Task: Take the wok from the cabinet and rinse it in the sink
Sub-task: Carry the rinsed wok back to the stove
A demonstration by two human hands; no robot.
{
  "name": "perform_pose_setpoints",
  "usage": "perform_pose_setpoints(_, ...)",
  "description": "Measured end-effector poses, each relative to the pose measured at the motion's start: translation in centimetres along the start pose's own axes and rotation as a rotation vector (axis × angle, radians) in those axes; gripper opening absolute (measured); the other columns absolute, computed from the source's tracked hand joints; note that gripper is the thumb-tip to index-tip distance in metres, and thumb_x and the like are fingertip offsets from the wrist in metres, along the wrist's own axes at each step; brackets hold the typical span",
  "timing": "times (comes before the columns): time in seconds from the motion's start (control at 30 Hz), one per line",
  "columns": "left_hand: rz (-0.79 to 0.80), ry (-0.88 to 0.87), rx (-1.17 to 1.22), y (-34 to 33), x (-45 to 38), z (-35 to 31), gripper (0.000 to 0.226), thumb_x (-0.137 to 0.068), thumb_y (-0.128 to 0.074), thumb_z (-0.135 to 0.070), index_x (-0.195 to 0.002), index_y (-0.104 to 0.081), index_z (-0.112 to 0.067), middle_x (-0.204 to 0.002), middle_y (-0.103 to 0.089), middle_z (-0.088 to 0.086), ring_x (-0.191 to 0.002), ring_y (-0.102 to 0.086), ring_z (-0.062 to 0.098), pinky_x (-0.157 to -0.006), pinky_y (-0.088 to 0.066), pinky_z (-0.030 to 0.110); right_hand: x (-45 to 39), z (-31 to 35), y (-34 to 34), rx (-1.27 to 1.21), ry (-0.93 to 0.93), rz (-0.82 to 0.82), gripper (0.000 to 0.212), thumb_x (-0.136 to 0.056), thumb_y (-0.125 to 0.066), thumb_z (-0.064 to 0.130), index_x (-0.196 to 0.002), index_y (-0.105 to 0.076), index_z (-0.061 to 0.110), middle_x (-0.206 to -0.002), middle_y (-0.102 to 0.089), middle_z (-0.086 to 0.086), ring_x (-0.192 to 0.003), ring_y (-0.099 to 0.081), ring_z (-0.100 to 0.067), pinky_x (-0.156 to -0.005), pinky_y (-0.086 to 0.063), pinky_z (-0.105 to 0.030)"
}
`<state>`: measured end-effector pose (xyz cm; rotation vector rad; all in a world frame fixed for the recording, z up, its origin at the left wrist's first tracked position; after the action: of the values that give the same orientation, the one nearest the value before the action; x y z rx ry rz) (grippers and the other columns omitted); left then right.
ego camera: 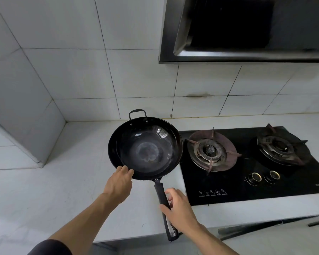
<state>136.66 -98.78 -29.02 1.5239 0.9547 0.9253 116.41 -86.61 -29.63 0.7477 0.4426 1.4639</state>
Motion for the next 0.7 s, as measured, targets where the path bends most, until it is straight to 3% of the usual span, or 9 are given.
perform_pose_setpoints(0.17, 0.030, -0.080, 0.030, -0.4, 0.7, -1.1, 0.038, -0.093, -0.057, -0.021, -0.131, -0.053, -0.019, -0.126, -0.054, -0.003, -0.112, -0.048, 0.019, -0.084, -0.052, 0.029, -1.6, 1.2, -0.1, 0.050, 0.027, 0.028, 0.046, -0.091, -0.062, 0.030, -0.134, -0.046, 0.028, -0.119, -0.045, 0.008, -0.100, -0.049, -0.007, -0.085, -0.039, -0.015)
perform_pose_setpoints(0.3, -0.001, -0.071, 0.038, -0.7, 1.0, -1.5, 0.040, -0.097, -0.057, -0.025, -0.136, -0.050, -0.021, -0.136, -0.051, -0.003, -0.122, -0.046, 0.017, -0.096, -0.048, 0.027, -1.8, 1.7, -1.0, 0.033, -0.009, 0.041, 0.048, -0.091, -0.061, 0.026, -0.136, -0.043, 0.026, -0.118, -0.050, 0.001, -0.104, -0.048, -0.012, -0.082, -0.042, -0.017)
perform_pose_setpoints(0.5, -0.030, -0.071, 0.067, -0.1, 1.4, -0.5, 0.039, -0.098, -0.054, -0.025, -0.136, -0.050, -0.023, -0.138, -0.049, -0.005, -0.124, -0.044, 0.015, -0.098, -0.045, 0.025, -1.3, 2.5, -2.7, 0.021, -0.043, 0.052, 0.047, -0.086, -0.066, 0.031, -0.129, -0.046, 0.028, -0.111, -0.052, 0.005, -0.102, -0.051, -0.011, -0.085, -0.052, -0.024)
perform_pose_setpoints(0.7, -0.034, -0.090, 0.068, 0.0, 1.7, -0.1, 0.040, -0.099, -0.053, -0.029, -0.138, -0.047, -0.025, -0.142, -0.046, -0.005, -0.127, -0.043, 0.015, -0.102, -0.042, 0.025, -1.5, 3.2, -2.4, 0.069, -0.016, 0.082, 0.050, -0.084, -0.068, 0.035, -0.129, -0.046, 0.026, -0.109, -0.054, 0.001, -0.095, -0.054, -0.012, -0.073, -0.049, -0.019)
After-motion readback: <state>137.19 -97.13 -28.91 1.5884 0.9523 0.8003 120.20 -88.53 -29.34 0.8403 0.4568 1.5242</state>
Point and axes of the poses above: each hand's wrist, its own x-axis away from the middle knuckle, its own y-axis out of the back of the hand, z = x × y, the point moved 3 cm from there along -x, towards the middle knuckle
